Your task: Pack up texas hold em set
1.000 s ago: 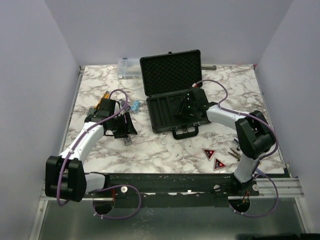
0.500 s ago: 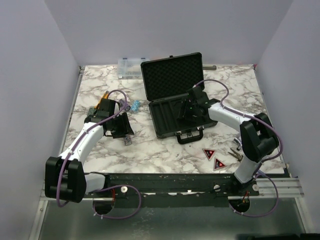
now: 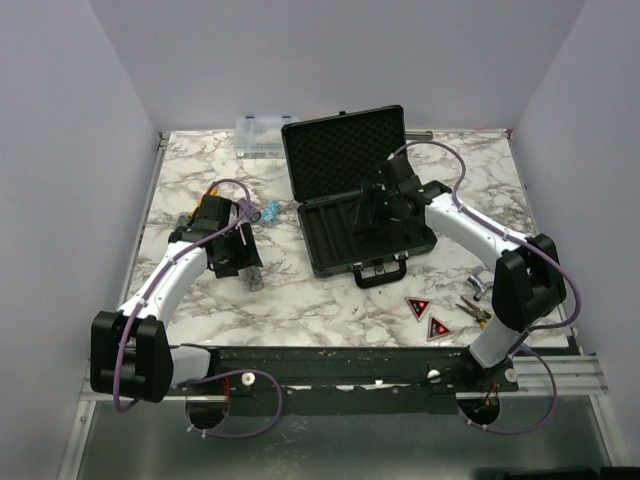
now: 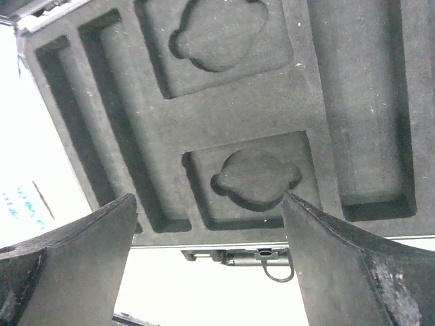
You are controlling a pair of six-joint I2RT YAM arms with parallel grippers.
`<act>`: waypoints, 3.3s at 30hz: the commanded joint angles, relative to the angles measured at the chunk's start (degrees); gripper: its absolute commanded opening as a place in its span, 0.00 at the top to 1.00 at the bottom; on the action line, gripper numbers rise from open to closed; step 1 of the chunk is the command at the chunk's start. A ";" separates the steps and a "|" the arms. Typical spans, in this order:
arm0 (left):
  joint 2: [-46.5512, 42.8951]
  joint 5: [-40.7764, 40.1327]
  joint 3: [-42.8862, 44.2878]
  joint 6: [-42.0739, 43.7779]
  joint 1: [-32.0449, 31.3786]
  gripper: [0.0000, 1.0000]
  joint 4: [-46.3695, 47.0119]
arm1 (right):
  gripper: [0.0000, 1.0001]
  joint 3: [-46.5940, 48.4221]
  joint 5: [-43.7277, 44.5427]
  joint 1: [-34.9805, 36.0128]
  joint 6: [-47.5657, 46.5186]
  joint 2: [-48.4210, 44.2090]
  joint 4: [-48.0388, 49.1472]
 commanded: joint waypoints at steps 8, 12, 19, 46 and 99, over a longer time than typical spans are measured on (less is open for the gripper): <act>5.41 -2.71 1.66 -0.40 -0.15 0.34 2.16 | 0.04 1.48 2.74 0.09 -1.51 -8.09 -5.75; 7.31 -1.98 0.52 -0.05 -0.17 0.36 3.90 | 0.04 -0.25 3.27 0.08 -1.44 -10.34 -5.98; 9.40 -0.42 -0.49 0.48 -0.15 0.40 6.37 | 0.03 -2.79 3.37 0.09 -1.19 -12.70 -5.98; 12.12 -1.11 0.56 2.24 -0.15 0.41 6.91 | 0.03 -2.69 2.04 0.10 -1.26 -12.67 -5.11; -3.95 10.62 -0.13 -3.55 -0.23 1.00 8.75 | 0.03 -7.11 -8.80 0.06 1.84 -19.73 -0.41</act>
